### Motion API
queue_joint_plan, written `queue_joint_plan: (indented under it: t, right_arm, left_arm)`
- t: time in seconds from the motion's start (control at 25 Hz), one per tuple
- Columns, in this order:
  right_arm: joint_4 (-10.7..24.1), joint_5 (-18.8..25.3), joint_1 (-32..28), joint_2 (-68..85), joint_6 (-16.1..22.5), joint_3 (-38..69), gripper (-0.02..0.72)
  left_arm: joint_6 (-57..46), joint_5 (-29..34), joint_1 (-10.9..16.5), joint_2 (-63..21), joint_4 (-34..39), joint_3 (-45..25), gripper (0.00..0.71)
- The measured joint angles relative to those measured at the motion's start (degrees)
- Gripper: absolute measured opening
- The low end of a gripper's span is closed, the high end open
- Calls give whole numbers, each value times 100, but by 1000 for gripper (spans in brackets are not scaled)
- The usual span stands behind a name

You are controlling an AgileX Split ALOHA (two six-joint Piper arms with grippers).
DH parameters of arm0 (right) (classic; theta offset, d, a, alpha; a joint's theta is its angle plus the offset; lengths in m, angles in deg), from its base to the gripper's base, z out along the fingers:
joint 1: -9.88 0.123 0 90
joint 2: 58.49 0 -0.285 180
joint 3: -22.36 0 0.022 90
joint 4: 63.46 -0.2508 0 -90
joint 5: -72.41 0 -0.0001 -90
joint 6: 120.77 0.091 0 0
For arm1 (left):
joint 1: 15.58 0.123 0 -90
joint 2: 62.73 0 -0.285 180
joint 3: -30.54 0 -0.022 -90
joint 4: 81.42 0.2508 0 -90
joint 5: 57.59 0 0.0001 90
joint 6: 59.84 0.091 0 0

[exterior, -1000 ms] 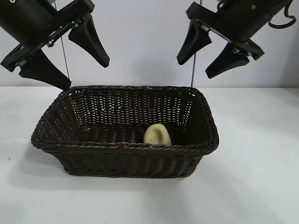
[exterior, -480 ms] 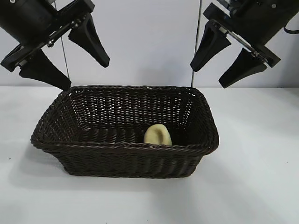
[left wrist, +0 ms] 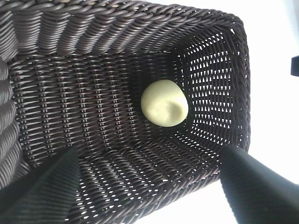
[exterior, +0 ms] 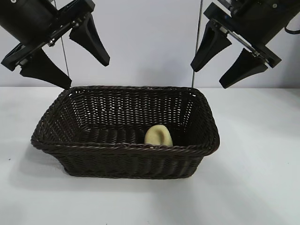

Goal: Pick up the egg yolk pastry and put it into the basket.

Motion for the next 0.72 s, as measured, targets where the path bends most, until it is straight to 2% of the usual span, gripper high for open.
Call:
queue_joint_plan:
  t: [0.72]
  right_arm:
    - [-49,0,0,0,0,0,537]
  left_arm:
    - [0,0,0,0,0,0,596]
